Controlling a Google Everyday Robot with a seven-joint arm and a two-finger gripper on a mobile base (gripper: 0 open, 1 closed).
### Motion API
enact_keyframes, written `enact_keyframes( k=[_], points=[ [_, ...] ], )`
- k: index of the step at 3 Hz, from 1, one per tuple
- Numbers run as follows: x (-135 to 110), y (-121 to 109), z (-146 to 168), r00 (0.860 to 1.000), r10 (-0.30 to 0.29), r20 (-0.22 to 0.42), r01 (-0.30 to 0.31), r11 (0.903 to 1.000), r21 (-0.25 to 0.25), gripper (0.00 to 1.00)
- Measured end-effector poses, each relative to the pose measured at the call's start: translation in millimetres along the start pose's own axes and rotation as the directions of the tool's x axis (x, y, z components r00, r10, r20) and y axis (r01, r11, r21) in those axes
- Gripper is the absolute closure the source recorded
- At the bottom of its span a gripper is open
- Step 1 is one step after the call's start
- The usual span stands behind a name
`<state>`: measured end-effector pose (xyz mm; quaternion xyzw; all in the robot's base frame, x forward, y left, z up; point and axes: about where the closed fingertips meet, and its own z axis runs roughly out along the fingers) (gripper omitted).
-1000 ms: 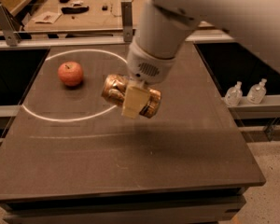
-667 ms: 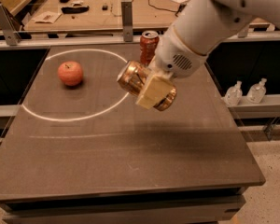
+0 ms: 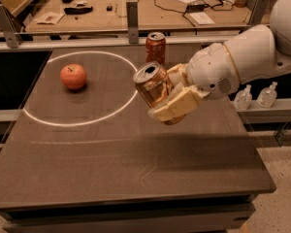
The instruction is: Place orange can upright
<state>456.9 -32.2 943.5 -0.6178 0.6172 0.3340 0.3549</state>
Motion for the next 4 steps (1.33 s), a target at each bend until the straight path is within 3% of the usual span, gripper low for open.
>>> enact_keyframes(
  k=[1, 3, 4],
  points=[
    [-24, 28, -8, 0.973, -0.075, 0.220, 0.087, 0.9951, -0.047, 1.00],
    [-35, 32, -7, 0.965, -0.089, 0.245, 0.105, 0.9930, -0.054, 1.00],
    [-25, 37, 4, 0.973, -0.025, 0.228, 0.035, 0.9984, -0.043, 1.00]
  ],
)
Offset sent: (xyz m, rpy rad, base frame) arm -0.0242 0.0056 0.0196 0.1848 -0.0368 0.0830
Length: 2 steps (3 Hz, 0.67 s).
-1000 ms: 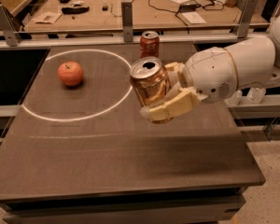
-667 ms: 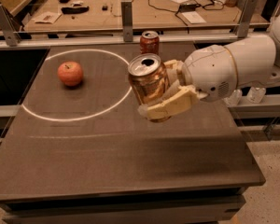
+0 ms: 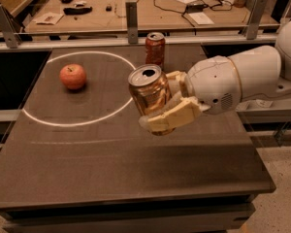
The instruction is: Place orange can upright
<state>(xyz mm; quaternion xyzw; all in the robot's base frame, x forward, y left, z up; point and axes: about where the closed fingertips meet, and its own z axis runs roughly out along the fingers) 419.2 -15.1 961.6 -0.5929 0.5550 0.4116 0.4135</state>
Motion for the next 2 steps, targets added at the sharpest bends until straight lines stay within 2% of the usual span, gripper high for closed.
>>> enact_keyframes(
  k=[1, 2],
  points=[
    [17, 6, 10, 0.998, 0.057, -0.020, -0.056, 0.9976, 0.039, 1.00],
    [36, 10, 16, 0.998, 0.069, -0.001, -0.068, 0.9952, 0.071, 1.00]
  ],
)
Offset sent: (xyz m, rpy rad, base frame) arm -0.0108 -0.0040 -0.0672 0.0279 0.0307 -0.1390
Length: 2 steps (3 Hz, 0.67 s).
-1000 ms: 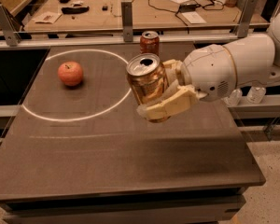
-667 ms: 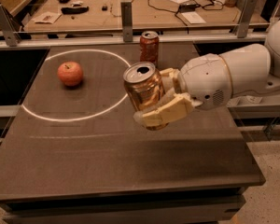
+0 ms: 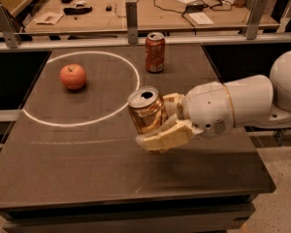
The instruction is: Place orange can upright
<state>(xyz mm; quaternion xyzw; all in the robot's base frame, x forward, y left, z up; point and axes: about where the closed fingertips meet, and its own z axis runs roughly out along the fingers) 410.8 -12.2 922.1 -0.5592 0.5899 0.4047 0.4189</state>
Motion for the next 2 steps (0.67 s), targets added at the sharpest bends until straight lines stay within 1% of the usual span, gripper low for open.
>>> enact_keyframes(
  k=[1, 2],
  points=[
    [21, -4, 7, 0.999, -0.018, 0.049, 0.017, 0.9995, 0.027, 1.00],
    [46, -8, 12, 0.996, -0.023, 0.083, 0.019, 0.9986, 0.050, 1.00]
  ],
)
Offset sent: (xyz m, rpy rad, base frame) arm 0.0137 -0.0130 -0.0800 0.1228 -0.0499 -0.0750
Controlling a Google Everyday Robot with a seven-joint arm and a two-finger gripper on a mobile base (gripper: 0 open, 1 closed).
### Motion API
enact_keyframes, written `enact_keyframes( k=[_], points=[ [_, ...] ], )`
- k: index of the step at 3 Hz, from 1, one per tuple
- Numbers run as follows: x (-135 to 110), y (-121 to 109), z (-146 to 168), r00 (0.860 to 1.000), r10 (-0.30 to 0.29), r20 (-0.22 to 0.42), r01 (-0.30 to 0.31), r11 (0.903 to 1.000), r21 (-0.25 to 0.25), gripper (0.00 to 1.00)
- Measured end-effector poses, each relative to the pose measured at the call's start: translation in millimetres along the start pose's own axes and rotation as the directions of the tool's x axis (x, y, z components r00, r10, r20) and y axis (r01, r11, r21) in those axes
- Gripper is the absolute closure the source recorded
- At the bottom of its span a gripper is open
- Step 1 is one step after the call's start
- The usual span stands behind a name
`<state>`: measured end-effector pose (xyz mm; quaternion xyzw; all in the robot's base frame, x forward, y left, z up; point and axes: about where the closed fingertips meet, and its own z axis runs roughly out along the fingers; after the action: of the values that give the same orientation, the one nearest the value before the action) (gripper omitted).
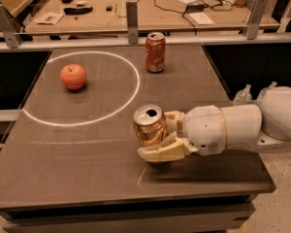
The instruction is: Place orange can upright
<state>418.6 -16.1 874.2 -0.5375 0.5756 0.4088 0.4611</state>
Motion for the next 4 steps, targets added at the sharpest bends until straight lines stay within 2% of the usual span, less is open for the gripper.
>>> enact_keyframes(
  k=[1, 2, 3, 4],
  points=[
    [18.8, -3.0, 5.2, 0.999, 0.008, 0.035, -0.009, 0.9994, 0.034, 1.00],
    [21.5, -4.4, 4.9, 0.999, 0.011, 0.043, -0.013, 0.9988, 0.046, 1.00],
    [21.4, -4.4, 4.9, 0.999, 0.011, 0.043, -0.013, 0.9988, 0.047, 0.84],
    [25.1, -7.8, 2.7, 0.999, 0.009, 0.051, -0.012, 0.9981, 0.060, 0.61]
  ],
)
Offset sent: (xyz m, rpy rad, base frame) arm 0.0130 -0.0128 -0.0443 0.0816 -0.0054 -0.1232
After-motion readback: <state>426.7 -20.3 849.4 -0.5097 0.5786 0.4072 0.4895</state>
